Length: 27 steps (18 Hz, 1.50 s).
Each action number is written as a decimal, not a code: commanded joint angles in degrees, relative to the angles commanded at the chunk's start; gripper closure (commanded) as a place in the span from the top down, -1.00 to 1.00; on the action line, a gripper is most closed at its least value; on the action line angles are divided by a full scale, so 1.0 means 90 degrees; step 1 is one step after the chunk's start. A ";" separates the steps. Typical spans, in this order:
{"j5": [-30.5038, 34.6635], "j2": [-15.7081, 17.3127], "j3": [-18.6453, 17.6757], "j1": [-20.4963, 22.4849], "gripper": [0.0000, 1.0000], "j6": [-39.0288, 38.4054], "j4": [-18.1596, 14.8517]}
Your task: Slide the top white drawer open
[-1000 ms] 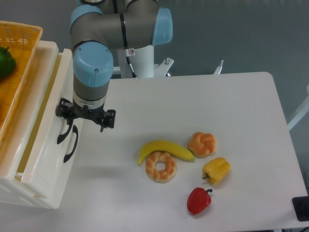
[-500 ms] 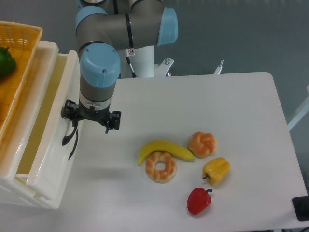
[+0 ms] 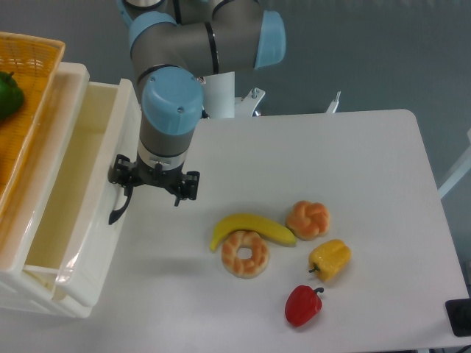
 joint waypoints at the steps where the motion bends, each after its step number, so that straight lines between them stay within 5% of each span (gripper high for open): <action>1: 0.0000 0.0000 0.0020 0.0010 1.00 0.0000 0.0000; 27: -0.0088 -0.0068 0.0039 0.0381 1.00 -0.0020 0.0029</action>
